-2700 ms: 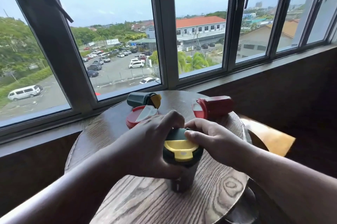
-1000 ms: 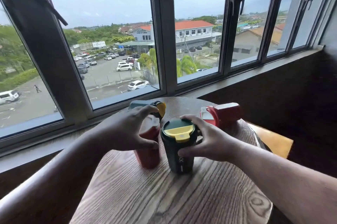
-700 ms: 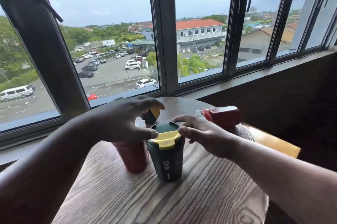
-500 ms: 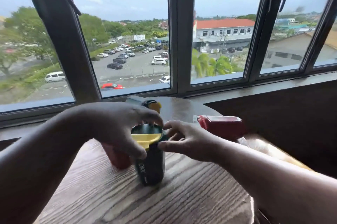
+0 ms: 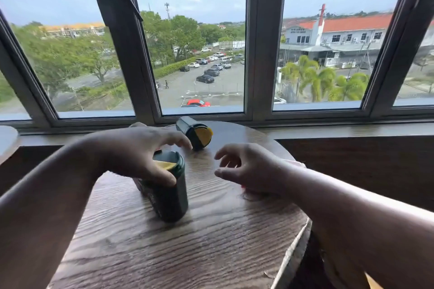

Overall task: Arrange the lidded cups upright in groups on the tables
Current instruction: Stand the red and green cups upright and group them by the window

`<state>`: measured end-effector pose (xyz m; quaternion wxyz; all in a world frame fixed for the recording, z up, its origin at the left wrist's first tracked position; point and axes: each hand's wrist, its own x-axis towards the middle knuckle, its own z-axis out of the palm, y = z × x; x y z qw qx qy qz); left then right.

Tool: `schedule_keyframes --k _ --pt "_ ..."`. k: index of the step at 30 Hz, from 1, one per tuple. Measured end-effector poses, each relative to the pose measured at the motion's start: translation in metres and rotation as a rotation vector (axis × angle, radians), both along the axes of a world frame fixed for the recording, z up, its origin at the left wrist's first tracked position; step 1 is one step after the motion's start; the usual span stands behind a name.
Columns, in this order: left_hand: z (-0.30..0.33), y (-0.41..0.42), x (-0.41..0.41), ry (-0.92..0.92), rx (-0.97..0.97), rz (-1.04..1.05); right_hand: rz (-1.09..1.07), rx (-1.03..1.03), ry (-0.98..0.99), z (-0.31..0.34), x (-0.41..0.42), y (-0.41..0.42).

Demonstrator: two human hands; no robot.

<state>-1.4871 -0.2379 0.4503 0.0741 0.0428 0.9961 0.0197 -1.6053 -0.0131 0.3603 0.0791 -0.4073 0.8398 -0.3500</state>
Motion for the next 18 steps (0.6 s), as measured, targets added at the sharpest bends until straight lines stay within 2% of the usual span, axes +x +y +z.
schedule_keyframes --k 3,6,9,14,18 --pt "-0.006 0.051 -0.003 0.183 0.145 -0.051 -0.048 0.056 0.213 0.006 -0.013 0.020" --pt "-0.035 0.088 -0.025 0.226 0.203 -0.056 -0.091 0.083 0.309 0.006 -0.026 0.037" --pt "-0.064 0.114 -0.051 0.229 0.214 -0.017 -0.121 0.108 0.253 0.001 -0.036 0.051" --pt "-0.091 0.126 -0.076 0.198 0.291 0.109 -0.137 0.387 0.172 -0.009 -0.047 0.071" --pt "-0.094 0.134 -0.078 0.141 0.356 0.109 -0.105 0.492 0.124 -0.011 -0.047 0.080"
